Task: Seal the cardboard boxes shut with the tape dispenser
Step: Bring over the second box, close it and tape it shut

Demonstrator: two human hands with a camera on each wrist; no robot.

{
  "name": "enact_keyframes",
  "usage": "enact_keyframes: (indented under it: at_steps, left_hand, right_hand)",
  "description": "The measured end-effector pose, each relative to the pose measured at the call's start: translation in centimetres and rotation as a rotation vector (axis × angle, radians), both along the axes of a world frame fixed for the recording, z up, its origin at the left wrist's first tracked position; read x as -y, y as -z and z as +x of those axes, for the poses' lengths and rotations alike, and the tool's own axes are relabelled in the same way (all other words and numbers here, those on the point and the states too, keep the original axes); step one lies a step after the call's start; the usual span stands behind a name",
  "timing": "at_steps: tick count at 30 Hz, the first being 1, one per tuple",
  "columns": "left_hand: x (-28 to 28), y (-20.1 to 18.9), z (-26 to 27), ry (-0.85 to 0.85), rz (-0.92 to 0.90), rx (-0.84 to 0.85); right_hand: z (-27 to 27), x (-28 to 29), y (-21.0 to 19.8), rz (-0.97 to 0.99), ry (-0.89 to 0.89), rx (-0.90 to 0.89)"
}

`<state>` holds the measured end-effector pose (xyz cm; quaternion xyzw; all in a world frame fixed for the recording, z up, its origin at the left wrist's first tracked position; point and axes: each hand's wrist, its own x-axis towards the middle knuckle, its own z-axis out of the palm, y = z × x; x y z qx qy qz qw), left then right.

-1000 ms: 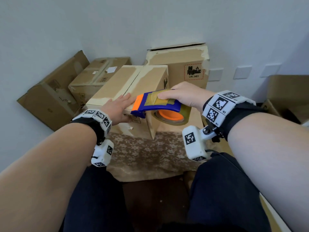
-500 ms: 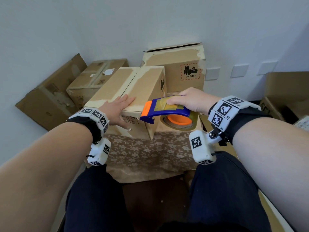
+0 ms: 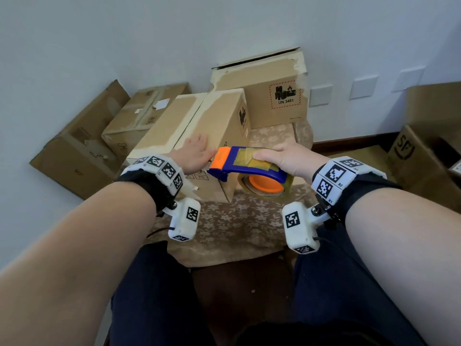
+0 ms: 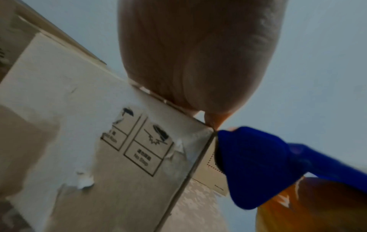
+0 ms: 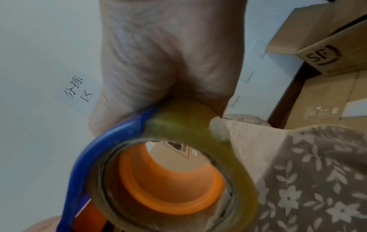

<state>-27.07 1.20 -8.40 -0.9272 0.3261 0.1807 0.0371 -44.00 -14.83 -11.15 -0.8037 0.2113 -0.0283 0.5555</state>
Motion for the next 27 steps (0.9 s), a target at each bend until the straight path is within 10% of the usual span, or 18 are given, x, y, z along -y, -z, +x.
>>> enact_keyframes:
  at_steps: [27]
  left_hand:
    - [0.5,1.0,0.0,-0.008,0.011,-0.009]
  right_hand:
    - [-1.7,0.3,6.8,0.553,0.021,0.216]
